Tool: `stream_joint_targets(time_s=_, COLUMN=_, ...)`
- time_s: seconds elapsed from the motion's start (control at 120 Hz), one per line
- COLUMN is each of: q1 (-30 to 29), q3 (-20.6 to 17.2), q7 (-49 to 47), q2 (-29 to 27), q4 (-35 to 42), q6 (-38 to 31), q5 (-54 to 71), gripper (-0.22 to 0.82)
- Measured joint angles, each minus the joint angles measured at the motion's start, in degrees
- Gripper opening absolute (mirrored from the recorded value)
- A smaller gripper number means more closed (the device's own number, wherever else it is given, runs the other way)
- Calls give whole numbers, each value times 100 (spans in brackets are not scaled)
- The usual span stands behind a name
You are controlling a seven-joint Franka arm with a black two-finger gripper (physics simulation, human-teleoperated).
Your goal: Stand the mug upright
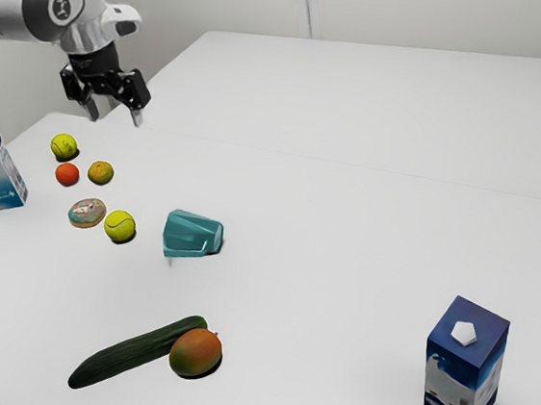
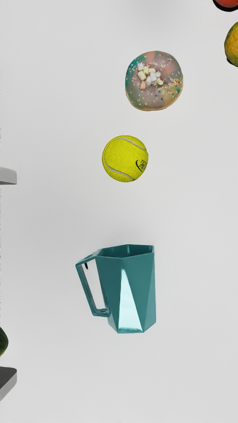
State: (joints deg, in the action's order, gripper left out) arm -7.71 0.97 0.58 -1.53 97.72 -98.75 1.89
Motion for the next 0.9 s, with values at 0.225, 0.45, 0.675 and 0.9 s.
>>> stream_joint_targets(time_s=0.225, q1=-873, q3=1, q7=62, q2=540, q4=373, q6=1, q5=-1335, gripper=60)
stream_joint_targets(time_s=0.45, q1=-860, q3=-1, q7=153, q2=1285, q4=567, q6=-11, q5=-2317, gripper=60)
stream_joint_targets(time_s=0.675, q1=-976, q3=0, q7=350, q2=1907, q4=514, q6=-129, q5=-2870, gripper=60)
stream_joint_targets(time_s=0.9, q1=-978, q3=1, q7=605, q2=2387, q4=236, q6=-398, q5=-3203, gripper=60)
